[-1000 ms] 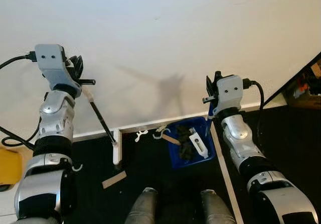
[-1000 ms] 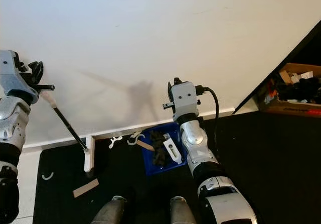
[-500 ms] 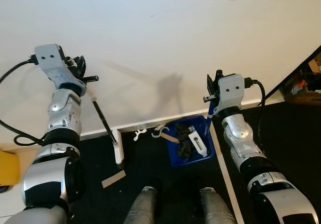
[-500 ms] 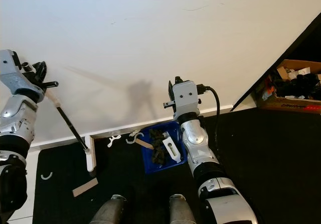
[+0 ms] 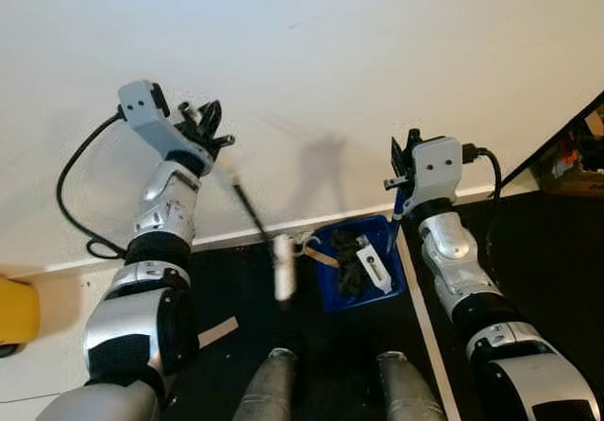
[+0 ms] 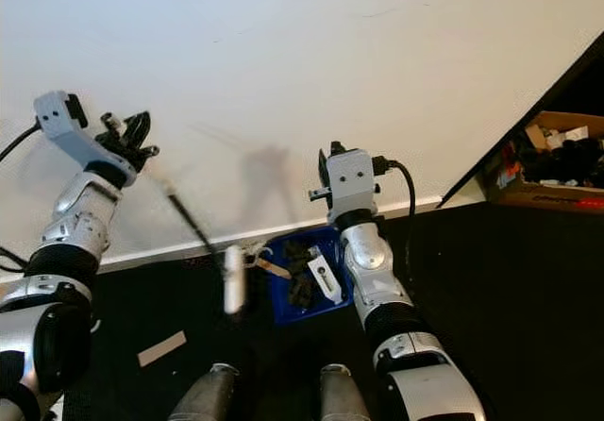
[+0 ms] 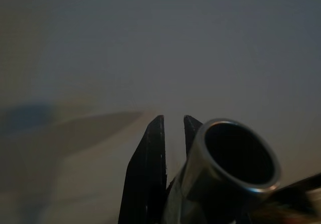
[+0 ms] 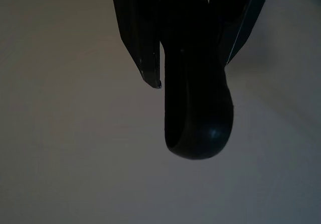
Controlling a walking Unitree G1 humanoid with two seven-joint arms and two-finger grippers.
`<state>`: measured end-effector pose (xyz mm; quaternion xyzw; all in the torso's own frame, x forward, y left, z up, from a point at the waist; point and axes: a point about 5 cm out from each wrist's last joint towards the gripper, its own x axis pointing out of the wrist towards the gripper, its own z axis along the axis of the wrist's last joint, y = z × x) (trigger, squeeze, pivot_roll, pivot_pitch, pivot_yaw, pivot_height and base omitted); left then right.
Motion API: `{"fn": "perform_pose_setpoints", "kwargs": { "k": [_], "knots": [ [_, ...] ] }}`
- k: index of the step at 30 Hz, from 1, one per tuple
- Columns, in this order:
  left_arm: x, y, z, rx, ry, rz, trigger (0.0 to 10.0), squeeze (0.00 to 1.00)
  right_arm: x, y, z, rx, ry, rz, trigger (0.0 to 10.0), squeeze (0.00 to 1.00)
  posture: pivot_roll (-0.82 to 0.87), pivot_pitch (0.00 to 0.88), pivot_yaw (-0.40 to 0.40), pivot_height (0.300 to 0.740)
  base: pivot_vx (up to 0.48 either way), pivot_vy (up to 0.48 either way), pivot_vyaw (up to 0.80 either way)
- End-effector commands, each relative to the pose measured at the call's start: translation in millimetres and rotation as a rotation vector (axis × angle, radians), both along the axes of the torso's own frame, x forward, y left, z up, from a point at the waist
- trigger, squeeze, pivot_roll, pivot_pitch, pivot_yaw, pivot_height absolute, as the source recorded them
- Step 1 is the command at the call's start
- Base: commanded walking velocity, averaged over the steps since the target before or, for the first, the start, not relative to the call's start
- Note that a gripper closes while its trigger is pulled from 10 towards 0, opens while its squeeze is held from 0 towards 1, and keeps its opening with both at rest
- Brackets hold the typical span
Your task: Sweep floor
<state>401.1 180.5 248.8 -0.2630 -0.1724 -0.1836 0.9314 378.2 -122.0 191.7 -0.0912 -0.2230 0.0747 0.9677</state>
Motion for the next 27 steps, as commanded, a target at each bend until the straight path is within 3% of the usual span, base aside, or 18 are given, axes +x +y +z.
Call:
{"fn": "perform_pose_setpoints", "kwargs": {
  "k": [1,4,5,9,13,14,15,16,18,19,23,26,27],
  "knots": [
    [-2.0,-8.7,-3.1,-0.043,-0.010,-0.057,10.0,0.00,-2.1,2.7,-14.5,0.008,0.058,0.004,10.0,0.00,0.05,0.464,0.052,0.740,0.000,0.000,0.00],
    [-5.1,-21.1,2.8,-0.077,-0.033,-0.096,10.0,0.00,-1.4,5.0,-13.9,0.010,0.060,0.009,10.0,0.00,0.07,0.455,0.050,0.740,0.000,0.000,0.00],
    [-9.6,-34.0,10.5,-0.115,-0.058,-0.143,10.0,0.00,-0.7,6.4,-13.5,0.011,0.062,0.012,10.0,0.00,0.07,0.451,0.051,0.740,0.000,0.000,0.00],
    [-18.8,-43.3,23.8,-0.144,-0.097,-0.207,10.0,0.00,-0.2,7.7,-13.7,0.012,0.066,0.013,10.0,0.00,0.08,0.443,0.054,0.740,0.000,0.000,0.00],
    [-24.9,-40.8,33.3,-0.139,-0.126,-0.232,10.0,0.00,-0.1,8.0,-14.4,0.012,0.070,0.014,10.0,0.00,0.09,0.439,0.056,0.740,0.000,0.000,0.00],
    [-28.1,-36.8,38.3,-0.122,-0.139,-0.235,10.0,0.00,-0.1,7.9,-14.7,0.012,0.072,0.014,10.0,0.00,0.09,0.434,0.059,0.740,0.000,0.000,0.00],
    [-37.5,-17.5,50.4,-0.035,-0.169,-0.204,10.0,0.00,-0.2,8.1,-15.2,0.014,0.073,0.014,10.0,0.00,0.11,0.428,0.067,0.740,0.000,0.000,0.00],
    [-37.5,-17.5,50.4,-0.035,-0.169,-0.204,10.0,0.00,-0.2,8.1,-15.2,0.014,0.073,0.014,10.0,0.00,0.11,0.428,0.067,0.740,0.000,0.000,0.00],
    [-45.0,0.9,55.5,0.080,-0.175,-0.148,10.0,0.00,-0.3,8.5,-15.6,0.015,0.074,0.013,10.0,0.00,0.11,0.428,0.067,0.740,0.000,0.000,0.00],
    [-45.0,0.9,55.5,0.080,-0.175,-0.148,10.0,0.00,-0.3,8.5,-15.6,0.015,0.074,0.013,10.0,0.00,0.11,0.428,0.067,0.740,0.000,0.000,0.00],
    [-61.2,47.7,51.5,0.279,-0.120,-0.006,10.0,0.00,-0.5,8.1,-16.3,0.019,0.073,0.013,10.0,0.00,0.12,0.433,0.069,0.740,0.000,0.000,0.00],
    [-64.1,54.2,49.1,0.314,-0.100,0.016,10.0,0.00,-0.6,7.9,-16.5,0.020,0.074,0.013,10.0,0.00,0.12,0.433,0.069,0.740,0.000,0.000,0.00],
    [-67.6,66.6,44.2,0.360,-0.074,0.060,10.0,0.00,-0.7,8.2,-17.0,0.020,0.075,0.014,10.0,0.00,0.12,0.437,0.066,0.740,0.000,0.000,0.00]
  ]
}}
